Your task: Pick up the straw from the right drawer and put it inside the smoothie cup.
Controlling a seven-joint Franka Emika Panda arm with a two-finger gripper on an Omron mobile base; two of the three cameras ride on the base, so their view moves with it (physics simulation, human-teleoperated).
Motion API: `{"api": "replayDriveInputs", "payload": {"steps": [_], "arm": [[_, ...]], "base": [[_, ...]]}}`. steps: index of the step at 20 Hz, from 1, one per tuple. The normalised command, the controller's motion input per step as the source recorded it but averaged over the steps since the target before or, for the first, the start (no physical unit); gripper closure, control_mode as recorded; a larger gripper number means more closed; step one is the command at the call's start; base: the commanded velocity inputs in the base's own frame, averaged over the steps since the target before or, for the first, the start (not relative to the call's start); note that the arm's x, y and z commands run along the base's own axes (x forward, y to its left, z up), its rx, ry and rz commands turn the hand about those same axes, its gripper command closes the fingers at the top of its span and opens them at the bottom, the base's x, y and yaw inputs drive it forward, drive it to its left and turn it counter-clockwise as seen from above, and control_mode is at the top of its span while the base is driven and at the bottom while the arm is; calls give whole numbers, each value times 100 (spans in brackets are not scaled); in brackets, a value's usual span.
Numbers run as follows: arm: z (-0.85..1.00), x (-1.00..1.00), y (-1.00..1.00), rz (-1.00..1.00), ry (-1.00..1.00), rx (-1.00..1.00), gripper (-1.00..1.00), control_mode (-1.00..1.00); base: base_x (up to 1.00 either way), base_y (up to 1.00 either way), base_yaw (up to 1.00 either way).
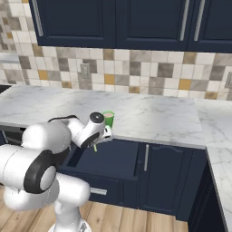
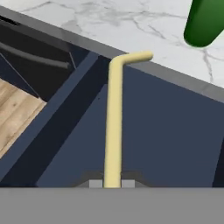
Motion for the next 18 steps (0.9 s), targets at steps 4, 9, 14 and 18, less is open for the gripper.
{"api": "replayDriveInputs", "payload": {"steps": [4, 9, 14, 18], "arm": [[100, 0, -12, 23, -5, 13, 100, -100], [84, 12, -5, 21, -14, 20, 100, -100], [19, 32, 0, 6, -24, 25, 100, -100], [19, 41, 0, 0, -17, 29, 100, -100]], "base": [[0, 0, 0], [0, 0, 0], [0, 0, 0], [0, 0, 0]]}}
